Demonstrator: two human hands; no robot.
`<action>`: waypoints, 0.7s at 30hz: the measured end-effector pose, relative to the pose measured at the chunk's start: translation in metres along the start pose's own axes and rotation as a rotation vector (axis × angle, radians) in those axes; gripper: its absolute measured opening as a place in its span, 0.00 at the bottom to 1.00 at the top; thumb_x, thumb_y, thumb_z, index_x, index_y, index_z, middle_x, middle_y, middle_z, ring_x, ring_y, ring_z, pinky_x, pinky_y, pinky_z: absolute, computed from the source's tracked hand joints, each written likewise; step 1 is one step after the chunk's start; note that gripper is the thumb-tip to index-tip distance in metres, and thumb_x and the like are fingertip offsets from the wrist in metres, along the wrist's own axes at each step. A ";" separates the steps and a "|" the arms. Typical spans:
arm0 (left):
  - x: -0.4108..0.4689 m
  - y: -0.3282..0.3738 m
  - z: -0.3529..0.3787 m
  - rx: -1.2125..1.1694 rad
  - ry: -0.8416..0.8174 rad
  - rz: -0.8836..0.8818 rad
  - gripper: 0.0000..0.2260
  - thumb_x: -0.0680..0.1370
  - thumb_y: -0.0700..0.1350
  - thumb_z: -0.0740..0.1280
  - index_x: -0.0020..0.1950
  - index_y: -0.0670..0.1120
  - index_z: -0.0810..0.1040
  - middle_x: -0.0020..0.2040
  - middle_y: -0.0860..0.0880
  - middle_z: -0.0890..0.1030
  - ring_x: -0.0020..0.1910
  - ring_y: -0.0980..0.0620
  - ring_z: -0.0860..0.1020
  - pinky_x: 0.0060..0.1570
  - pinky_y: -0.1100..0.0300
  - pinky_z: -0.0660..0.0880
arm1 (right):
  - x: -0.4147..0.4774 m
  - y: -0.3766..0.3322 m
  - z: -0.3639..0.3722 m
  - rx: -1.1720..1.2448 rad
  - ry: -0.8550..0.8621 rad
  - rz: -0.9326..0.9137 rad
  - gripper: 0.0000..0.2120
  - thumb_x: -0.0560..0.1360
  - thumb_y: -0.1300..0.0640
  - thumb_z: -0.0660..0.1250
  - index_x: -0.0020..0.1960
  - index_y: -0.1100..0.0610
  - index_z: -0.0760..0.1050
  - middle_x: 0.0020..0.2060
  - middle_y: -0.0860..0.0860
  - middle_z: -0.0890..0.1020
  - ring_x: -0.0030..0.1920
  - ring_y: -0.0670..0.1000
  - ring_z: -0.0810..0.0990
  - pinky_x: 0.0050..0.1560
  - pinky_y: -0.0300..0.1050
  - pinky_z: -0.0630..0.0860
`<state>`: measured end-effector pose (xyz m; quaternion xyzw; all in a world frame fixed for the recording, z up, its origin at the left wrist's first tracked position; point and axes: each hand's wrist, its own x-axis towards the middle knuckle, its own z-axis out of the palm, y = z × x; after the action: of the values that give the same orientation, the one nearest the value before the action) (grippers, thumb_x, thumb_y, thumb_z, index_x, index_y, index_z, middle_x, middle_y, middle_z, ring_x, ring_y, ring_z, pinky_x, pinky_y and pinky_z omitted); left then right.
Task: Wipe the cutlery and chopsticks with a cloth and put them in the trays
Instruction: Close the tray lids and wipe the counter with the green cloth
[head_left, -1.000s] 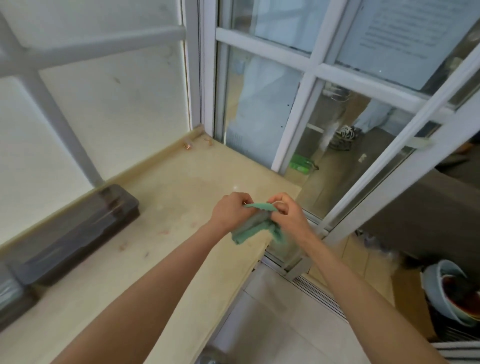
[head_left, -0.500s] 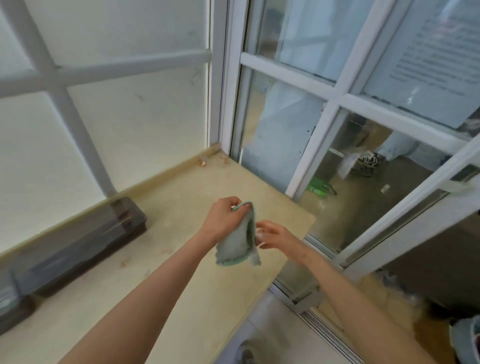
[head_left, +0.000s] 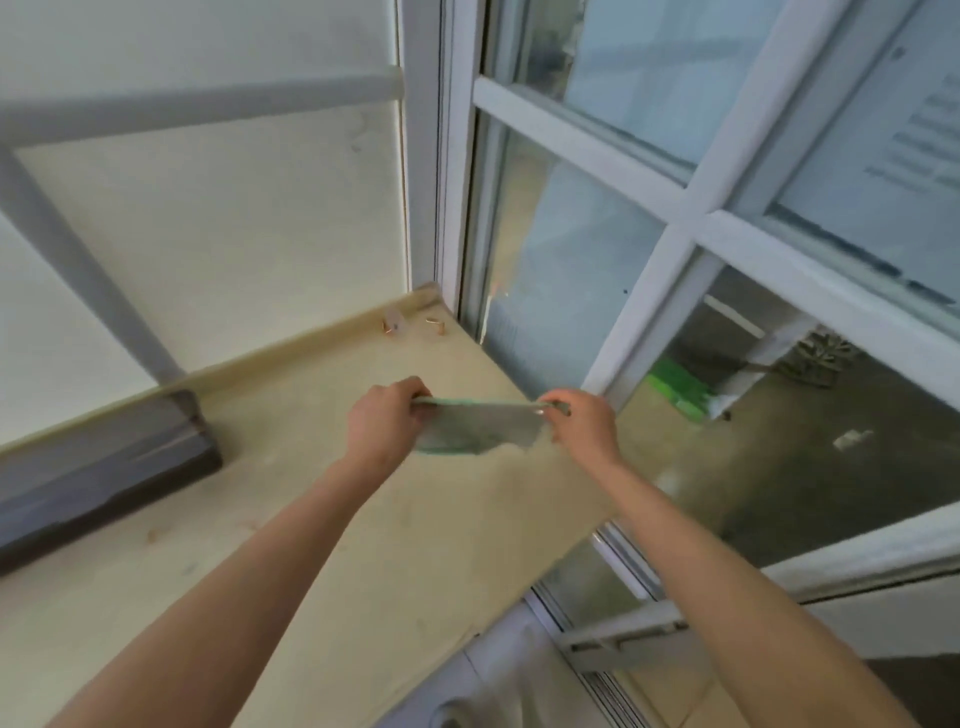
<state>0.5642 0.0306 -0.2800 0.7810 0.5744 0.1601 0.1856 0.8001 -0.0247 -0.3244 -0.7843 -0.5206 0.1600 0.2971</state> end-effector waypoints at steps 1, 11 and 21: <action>-0.001 0.005 0.001 0.016 0.133 0.035 0.06 0.75 0.43 0.66 0.49 0.47 0.80 0.43 0.42 0.81 0.45 0.40 0.77 0.39 0.53 0.71 | 0.009 0.002 -0.006 0.084 0.032 -0.048 0.06 0.72 0.63 0.70 0.46 0.57 0.84 0.43 0.54 0.84 0.43 0.53 0.81 0.44 0.42 0.73; -0.076 -0.005 0.137 0.276 -0.222 0.141 0.13 0.56 0.41 0.79 0.33 0.48 0.76 0.31 0.49 0.76 0.31 0.45 0.78 0.27 0.58 0.69 | -0.032 0.103 0.020 -0.150 -0.331 -0.020 0.09 0.73 0.67 0.68 0.52 0.63 0.82 0.62 0.58 0.76 0.61 0.58 0.75 0.63 0.42 0.66; -0.109 0.023 0.164 0.098 -0.345 0.244 0.07 0.68 0.46 0.63 0.43 0.46 0.77 0.61 0.45 0.71 0.62 0.43 0.69 0.63 0.49 0.65 | -0.068 0.134 0.004 -0.356 -0.069 -0.118 0.07 0.63 0.69 0.68 0.37 0.59 0.80 0.47 0.55 0.78 0.41 0.59 0.77 0.34 0.47 0.75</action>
<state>0.6280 -0.0973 -0.4169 0.8687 0.4424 0.0173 0.2222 0.8666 -0.1232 -0.4159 -0.7867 -0.5955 0.0745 0.1446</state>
